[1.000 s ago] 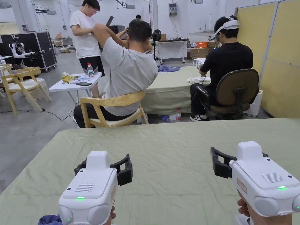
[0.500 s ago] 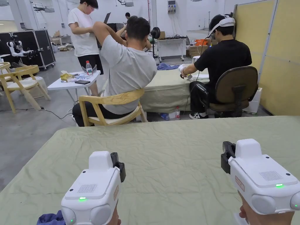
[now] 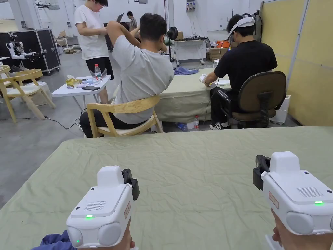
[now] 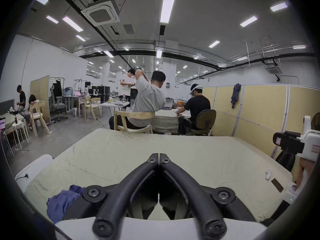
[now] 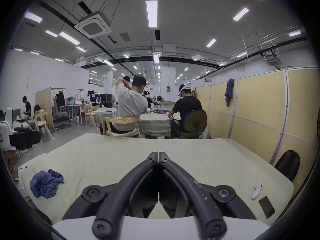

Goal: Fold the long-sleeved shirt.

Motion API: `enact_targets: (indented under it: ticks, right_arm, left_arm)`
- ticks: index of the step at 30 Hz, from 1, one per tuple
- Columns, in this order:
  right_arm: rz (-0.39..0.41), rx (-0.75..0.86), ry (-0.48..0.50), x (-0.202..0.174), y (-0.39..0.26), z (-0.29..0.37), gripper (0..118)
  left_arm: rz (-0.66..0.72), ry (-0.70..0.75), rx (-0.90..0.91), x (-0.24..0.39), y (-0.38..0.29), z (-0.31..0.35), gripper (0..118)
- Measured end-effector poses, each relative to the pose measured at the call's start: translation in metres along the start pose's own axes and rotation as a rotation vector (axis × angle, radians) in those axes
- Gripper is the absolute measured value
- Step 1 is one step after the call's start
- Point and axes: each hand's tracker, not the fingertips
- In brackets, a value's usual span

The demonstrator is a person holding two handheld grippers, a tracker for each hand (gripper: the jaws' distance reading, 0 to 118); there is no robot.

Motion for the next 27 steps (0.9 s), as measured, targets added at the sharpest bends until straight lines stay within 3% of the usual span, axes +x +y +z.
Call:
enact_targets:
  ticks: [10,23,27]
  right_arm:
    - [0.052,-0.019,0.062,-0.036,-0.006,-0.003,2]
    - [0.113,-0.012,0.321,-0.164,-0.008,-0.014,2]
    - [0.098,-0.020,0.408,-0.200,-0.012,-0.016,2]
  left_arm:
    - [-0.005,0.052,-0.007,-0.029,-0.009,0.017,0]
    - [0.021,0.305,-0.001,-0.137,-0.020,0.083,0]
    - [0.032,0.381,-0.006,-0.164,-0.026,0.108,0]
